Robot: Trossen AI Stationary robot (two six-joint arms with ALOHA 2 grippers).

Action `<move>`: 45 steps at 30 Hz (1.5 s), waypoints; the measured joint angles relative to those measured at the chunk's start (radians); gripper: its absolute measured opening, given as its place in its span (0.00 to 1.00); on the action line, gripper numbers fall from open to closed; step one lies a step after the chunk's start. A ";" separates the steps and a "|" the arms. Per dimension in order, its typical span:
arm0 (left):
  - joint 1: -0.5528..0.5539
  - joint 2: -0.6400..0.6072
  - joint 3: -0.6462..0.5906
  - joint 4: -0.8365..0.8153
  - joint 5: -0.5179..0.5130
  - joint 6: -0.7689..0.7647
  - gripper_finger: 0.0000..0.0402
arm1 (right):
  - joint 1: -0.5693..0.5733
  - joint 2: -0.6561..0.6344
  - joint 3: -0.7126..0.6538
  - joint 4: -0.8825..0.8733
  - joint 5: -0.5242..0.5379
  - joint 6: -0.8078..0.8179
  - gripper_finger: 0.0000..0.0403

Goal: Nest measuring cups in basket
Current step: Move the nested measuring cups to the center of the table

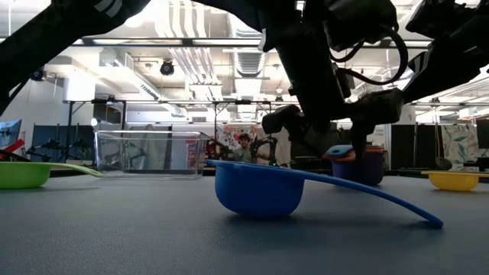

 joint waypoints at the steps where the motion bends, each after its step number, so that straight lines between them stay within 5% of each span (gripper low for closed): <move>1: 0.001 0.000 0.000 0.000 0.000 0.003 0.54 | 0.000 0.000 0.000 0.000 0.000 0.000 0.02; 11: 0.005 0.000 0.000 0.000 0.014 0.046 0.31 | 0.000 0.000 -0.002 0.000 0.001 -0.001 0.02; 27: 0.005 -0.038 0.000 -0.055 0.020 0.152 0.31 | 0.000 0.000 -0.016 -0.001 0.003 -0.003 0.02; 45: -0.035 -0.116 -0.001 -0.349 -0.085 0.148 0.32 | 0.000 0.000 -0.020 -0.002 0.004 -0.003 0.02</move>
